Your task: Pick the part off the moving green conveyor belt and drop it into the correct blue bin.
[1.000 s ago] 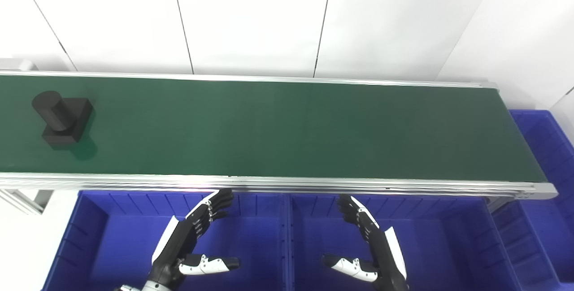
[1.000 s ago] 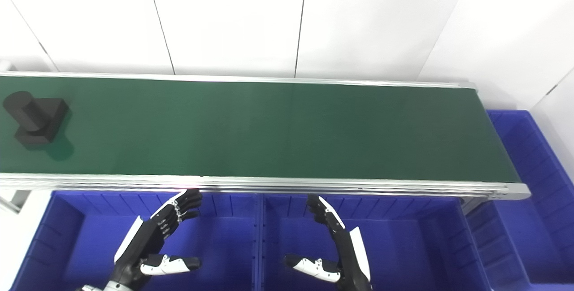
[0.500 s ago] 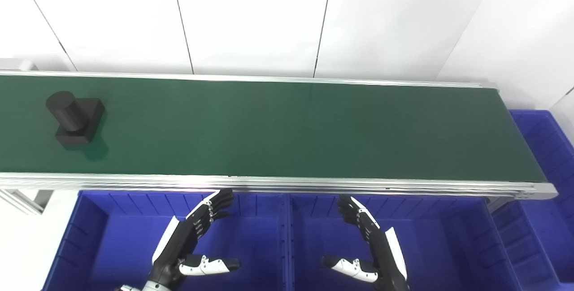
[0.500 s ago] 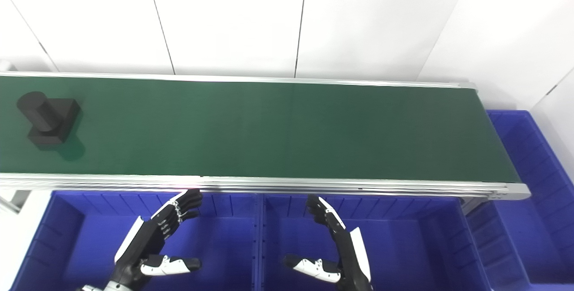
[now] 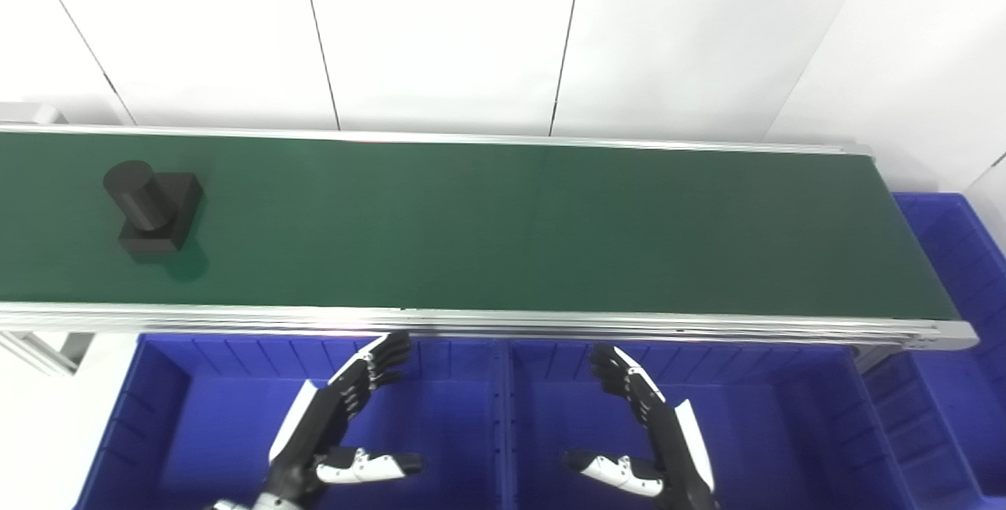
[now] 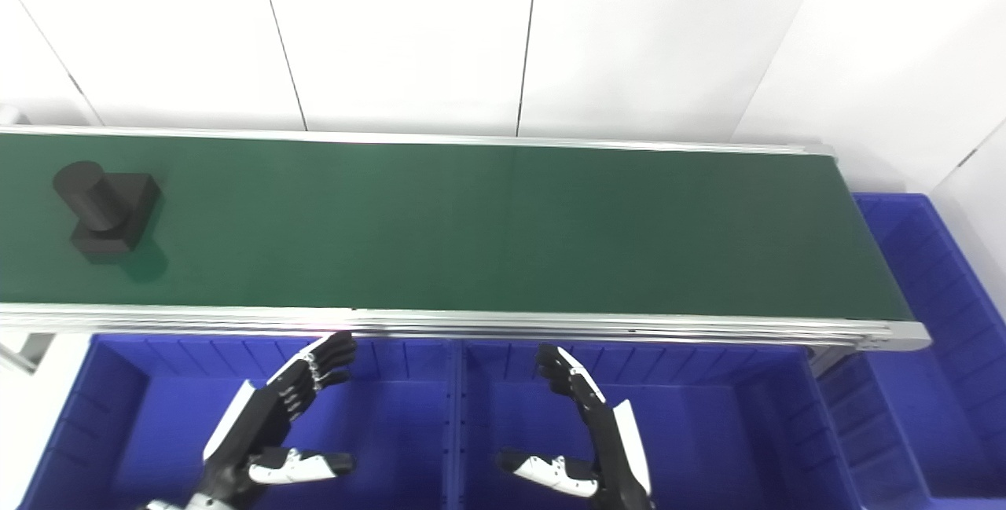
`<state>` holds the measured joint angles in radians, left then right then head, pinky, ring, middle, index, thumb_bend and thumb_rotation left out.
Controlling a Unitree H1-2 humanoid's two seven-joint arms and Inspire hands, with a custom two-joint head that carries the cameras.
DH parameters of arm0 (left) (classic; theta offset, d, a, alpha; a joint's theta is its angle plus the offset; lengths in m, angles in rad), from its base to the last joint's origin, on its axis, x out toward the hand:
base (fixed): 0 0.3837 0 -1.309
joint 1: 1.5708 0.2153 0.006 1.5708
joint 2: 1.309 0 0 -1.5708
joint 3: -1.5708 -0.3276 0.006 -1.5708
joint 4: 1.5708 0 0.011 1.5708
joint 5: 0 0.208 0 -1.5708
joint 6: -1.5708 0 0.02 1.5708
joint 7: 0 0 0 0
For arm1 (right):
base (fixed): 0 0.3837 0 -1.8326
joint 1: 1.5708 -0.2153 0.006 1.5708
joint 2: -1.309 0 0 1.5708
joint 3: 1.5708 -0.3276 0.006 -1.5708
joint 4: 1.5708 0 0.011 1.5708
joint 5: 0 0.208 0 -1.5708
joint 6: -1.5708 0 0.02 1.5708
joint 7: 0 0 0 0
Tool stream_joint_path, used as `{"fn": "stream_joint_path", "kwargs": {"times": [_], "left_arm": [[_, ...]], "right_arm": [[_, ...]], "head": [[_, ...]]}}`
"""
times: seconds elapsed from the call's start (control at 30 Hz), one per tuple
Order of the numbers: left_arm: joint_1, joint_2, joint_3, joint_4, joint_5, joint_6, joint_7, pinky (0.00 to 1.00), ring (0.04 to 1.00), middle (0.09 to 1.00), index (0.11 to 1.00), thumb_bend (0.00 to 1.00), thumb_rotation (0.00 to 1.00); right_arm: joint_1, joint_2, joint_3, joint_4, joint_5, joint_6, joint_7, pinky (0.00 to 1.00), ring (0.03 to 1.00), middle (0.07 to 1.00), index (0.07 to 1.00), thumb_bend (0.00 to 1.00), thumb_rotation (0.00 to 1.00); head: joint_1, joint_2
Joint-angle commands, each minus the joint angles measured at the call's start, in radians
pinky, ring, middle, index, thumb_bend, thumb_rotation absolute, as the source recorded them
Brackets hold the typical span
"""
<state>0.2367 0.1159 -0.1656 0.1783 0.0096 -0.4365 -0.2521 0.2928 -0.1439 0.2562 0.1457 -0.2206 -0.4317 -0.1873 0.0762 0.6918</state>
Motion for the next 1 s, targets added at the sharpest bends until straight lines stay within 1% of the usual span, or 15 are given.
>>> {"fn": "stream_joint_path", "kwargs": {"times": [0.0, 0.03, 0.07, 0.1, 0.13, 0.23, 0.27, 0.37, 0.5, 0.77, 0.8, 0.87, 0.9, 0.93, 0.97], "left_arm": [[0.002, -0.018, -0.016, -0.002, 0.014, -0.033, 0.031, 0.83, 0.873, 0.872, 0.854, 0.96, 0.31], [0.003, -0.019, -0.026, 0.004, 0.024, -0.033, 0.045, 0.83, 0.875, 0.875, 0.849, 0.97, 0.33], [0.003, -0.019, -0.033, 0.007, 0.030, -0.033, 0.057, 0.83, 0.874, 0.876, 0.847, 0.97, 0.34], [0.004, -0.018, -0.045, 0.011, 0.047, -0.033, 0.079, 0.83, 0.872, 0.875, 0.846, 0.98, 0.34], [0.003, -0.018, -0.054, 0.016, 0.058, -0.033, 0.098, 0.82, 0.863, 0.868, 0.840, 0.99, 0.36], [-0.002, -0.014, -0.083, 0.031, 0.068, -0.033, 0.140, 0.81, 0.855, 0.864, 0.834, 0.99, 0.36], [-0.004, -0.011, -0.092, 0.035, 0.071, -0.033, 0.151, 0.80, 0.849, 0.862, 0.833, 0.99, 0.35], [-0.011, -0.001, -0.115, 0.044, 0.074, -0.033, 0.179, 0.79, 0.844, 0.859, 0.835, 1.00, 0.35], [-0.019, 0.010, -0.144, 0.055, 0.074, -0.033, 0.210, 0.79, 0.843, 0.858, 0.843, 1.00, 0.35], [-0.032, 0.015, -0.165, 0.072, 0.059, -0.033, 0.231, 0.79, 0.843, 0.857, 0.835, 1.00, 0.31], [-0.035, 0.015, -0.167, 0.077, 0.060, -0.033, 0.235, 0.79, 0.843, 0.857, 0.835, 1.00, 0.31], [-0.041, 0.016, -0.175, 0.086, 0.062, -0.033, 0.246, 0.79, 0.841, 0.853, 0.832, 1.00, 0.31], [-0.044, 0.016, -0.178, 0.093, 0.060, -0.033, 0.248, 0.79, 0.841, 0.853, 0.831, 1.00, 0.31], [-0.046, 0.016, -0.181, 0.097, 0.059, -0.033, 0.250, 0.80, 0.845, 0.854, 0.834, 1.00, 0.32], [-0.049, 0.017, -0.184, 0.103, 0.058, -0.033, 0.254, 0.80, 0.847, 0.855, 0.836, 1.00, 0.33]], "right_arm": [[0.006, -0.018, -0.005, -0.024, 0.019, -0.038, -0.005, 0.81, 0.830, 0.851, 0.869, 0.94, 0.52], [0.008, -0.025, -0.002, -0.029, 0.028, -0.038, -0.009, 0.81, 0.831, 0.852, 0.871, 0.93, 0.48], [0.008, -0.029, 0.000, -0.032, 0.035, -0.038, -0.011, 0.80, 0.829, 0.850, 0.871, 0.92, 0.45], [0.008, -0.033, 0.003, -0.032, 0.049, -0.038, -0.013, 0.80, 0.831, 0.851, 0.873, 0.91, 0.44], [0.007, -0.036, 0.005, -0.029, 0.054, -0.038, -0.019, 0.79, 0.832, 0.852, 0.877, 0.91, 0.42], [0.004, -0.045, 0.012, -0.027, 0.065, -0.038, -0.029, 0.80, 0.828, 0.850, 0.878, 0.90, 0.41], [0.004, -0.048, 0.014, -0.029, 0.066, -0.038, -0.031, 0.81, 0.826, 0.850, 0.877, 0.89, 0.38], [0.000, -0.054, 0.021, -0.033, 0.069, -0.038, -0.039, 0.80, 0.818, 0.845, 0.872, 0.89, 0.36], [-0.004, -0.062, 0.025, -0.033, 0.062, -0.038, -0.051, 0.80, 0.818, 0.841, 0.864, 0.89, 0.37], [-0.003, -0.066, 0.031, -0.033, 0.063, -0.038, -0.064, 0.79, 0.818, 0.844, 0.861, 0.89, 0.36], [-0.005, -0.067, 0.033, -0.030, 0.063, -0.038, -0.066, 0.79, 0.818, 0.844, 0.861, 0.89, 0.36], [-0.009, -0.070, 0.038, -0.024, 0.066, -0.038, -0.067, 0.79, 0.816, 0.843, 0.860, 0.89, 0.36], [-0.009, -0.070, 0.037, -0.022, 0.074, -0.038, -0.061, 0.79, 0.816, 0.843, 0.860, 0.89, 0.36], [-0.010, -0.070, 0.037, -0.020, 0.080, -0.038, -0.057, 0.80, 0.818, 0.845, 0.860, 0.90, 0.36], [-0.010, -0.070, 0.037, -0.017, 0.083, -0.038, -0.056, 0.79, 0.818, 0.846, 0.857, 0.90, 0.36]], "head": [[0.014, -0.024], [0.035, -0.037], [0.035, -0.037], [0.059, -0.056], [0.067, -0.064], [0.076, -0.082], [0.076, -0.090], [0.074, -0.100], [0.072, -0.114], [0.062, -0.133], [0.057, -0.147], [0.054, -0.160], [0.054, -0.175], [0.054, -0.178], [0.054, -0.190]]}}
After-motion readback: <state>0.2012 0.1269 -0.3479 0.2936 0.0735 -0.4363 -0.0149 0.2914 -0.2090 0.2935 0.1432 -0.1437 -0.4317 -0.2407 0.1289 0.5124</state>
